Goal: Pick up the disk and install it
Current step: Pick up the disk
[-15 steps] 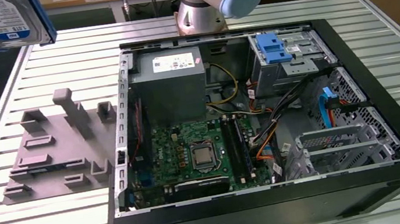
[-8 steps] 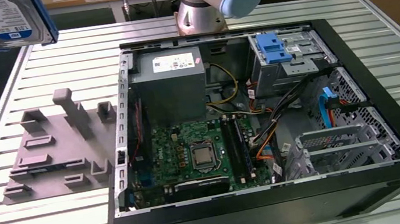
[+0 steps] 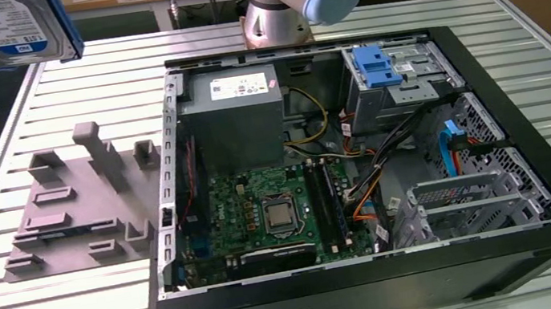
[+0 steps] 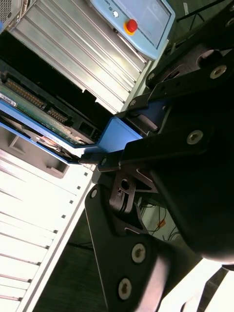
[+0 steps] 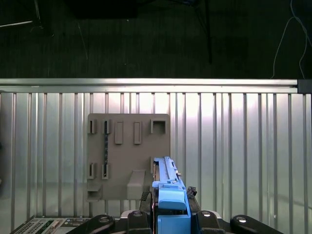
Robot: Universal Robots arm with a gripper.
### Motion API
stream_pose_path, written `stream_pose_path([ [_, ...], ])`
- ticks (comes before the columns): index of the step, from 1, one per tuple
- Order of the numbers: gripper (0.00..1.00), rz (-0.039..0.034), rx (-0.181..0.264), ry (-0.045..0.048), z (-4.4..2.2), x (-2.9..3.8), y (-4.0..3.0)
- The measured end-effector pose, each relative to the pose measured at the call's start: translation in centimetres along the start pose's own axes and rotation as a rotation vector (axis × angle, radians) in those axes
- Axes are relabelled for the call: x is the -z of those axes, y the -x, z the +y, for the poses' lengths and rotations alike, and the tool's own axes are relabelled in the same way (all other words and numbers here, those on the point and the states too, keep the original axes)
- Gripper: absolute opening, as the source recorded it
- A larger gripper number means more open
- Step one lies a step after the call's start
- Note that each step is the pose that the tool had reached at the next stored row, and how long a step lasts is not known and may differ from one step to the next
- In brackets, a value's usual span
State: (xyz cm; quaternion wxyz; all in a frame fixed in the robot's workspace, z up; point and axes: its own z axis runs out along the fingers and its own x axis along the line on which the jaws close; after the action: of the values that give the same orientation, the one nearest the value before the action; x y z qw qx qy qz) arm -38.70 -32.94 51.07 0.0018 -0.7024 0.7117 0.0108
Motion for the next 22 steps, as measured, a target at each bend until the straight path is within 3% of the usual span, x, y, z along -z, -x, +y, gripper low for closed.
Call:
stream_pose_path([
  [22, 0.36, 0.0000, 0.000, 0.0000, -1.01, 0.01, 0.01],
])
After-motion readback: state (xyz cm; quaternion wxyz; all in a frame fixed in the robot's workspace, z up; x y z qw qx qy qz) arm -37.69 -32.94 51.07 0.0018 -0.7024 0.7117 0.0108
